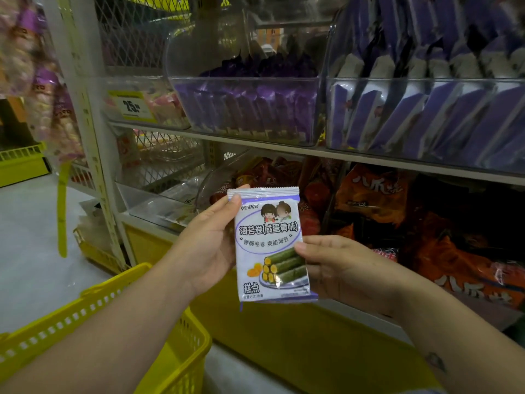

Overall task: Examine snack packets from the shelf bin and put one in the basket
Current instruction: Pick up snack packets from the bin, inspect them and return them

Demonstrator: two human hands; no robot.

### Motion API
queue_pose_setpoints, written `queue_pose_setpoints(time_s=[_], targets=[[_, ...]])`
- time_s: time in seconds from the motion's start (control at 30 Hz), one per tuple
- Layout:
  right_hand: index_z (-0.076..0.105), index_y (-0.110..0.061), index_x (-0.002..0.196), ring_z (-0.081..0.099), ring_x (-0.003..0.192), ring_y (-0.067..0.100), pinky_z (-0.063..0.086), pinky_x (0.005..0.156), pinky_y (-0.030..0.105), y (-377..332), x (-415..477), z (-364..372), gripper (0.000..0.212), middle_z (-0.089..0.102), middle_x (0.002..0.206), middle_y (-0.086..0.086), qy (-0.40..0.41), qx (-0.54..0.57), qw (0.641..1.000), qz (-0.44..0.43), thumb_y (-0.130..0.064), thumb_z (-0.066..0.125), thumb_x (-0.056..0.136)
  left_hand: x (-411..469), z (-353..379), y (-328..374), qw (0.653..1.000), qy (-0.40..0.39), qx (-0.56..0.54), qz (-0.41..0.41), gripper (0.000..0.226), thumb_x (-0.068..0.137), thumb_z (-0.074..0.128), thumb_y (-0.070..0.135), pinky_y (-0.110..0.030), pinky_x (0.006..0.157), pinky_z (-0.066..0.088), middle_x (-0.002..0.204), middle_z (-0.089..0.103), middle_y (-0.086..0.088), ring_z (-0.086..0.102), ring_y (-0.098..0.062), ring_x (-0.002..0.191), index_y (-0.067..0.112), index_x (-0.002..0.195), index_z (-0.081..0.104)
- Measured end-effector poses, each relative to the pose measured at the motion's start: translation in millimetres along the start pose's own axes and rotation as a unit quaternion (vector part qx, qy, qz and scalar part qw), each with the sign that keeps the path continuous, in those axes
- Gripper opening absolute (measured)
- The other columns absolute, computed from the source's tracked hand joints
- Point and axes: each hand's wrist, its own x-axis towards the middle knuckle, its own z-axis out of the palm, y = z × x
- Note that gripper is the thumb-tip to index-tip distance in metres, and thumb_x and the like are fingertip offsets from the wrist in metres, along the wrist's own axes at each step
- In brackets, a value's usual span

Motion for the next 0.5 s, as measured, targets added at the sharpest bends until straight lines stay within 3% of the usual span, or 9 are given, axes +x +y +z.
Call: queue_pose_setpoints(time_s=[0.07, 0.13, 0.3, 0.5], targets=[[0.066, 0.002, 0.113, 0.07, 0.093, 0.021, 0.06, 0.072, 0.031, -1.6, 0.6, 0.0, 0.036, 0.07, 0.114, 0.019, 0.02, 0.017, 1.0, 0.006, -0.022, 0.056, 0.089, -0.9, -4.4, 3.7, 0.998, -0.037, 0.039, -0.044, 0.048, 0.081, 0.058, 0.026, -0.048, 0.081, 0.057, 0.119, 0.069, -0.016, 0.067, -0.034, 0.107, 0.01, 0.126, 0.06], [0.069, 0.001, 0.108, 0.072, 0.088, 0.02, 0.062, 0.067, 0.033, -3.6, 0.8, 0.0, 0.035, 0.071, 0.109, 0.018, 0.042, 0.029, 0.999, 0.01, -0.023, 0.056, 0.085, -3.1, -8.5, 5.3, 0.99, -0.085, 0.069, -0.087, 0.043, 0.081, 0.059, 0.022, -0.043, 0.076, 0.059, 0.118, 0.07, -0.013, 0.071, -0.026, 0.093, 0.014, 0.123, 0.063], [0.066, 0.003, 0.116, 0.062, 0.115, 0.034, 0.055, 0.088, 0.042, -6.0, 0.2, -3.5, 0.045, 0.067, 0.119, 0.023, 0.068, 0.029, 0.997, 0.03, -0.027, 0.057, 0.084, -7.7, -12.4, 5.3, 0.974, -0.145, 0.069, -0.16, 0.047, 0.083, 0.058, 0.013, -0.041, 0.07, 0.062, 0.123, 0.067, -0.016, 0.071, -0.025, 0.093, 0.017, 0.129, 0.059], [0.069, 0.002, 0.109, 0.062, 0.115, 0.034, 0.05, 0.091, 0.047, -5.9, -0.3, -4.5, 0.04, 0.067, 0.118, 0.023, 0.056, 0.056, 0.996, 0.038, -0.025, 0.055, 0.084, -9.3, -11.4, 6.5, 0.968, -0.164, 0.038, -0.186, 0.049, 0.083, 0.056, 0.013, -0.038, 0.059, 0.061, 0.125, 0.064, -0.022, 0.071, -0.028, 0.093, 0.014, 0.132, 0.055]])
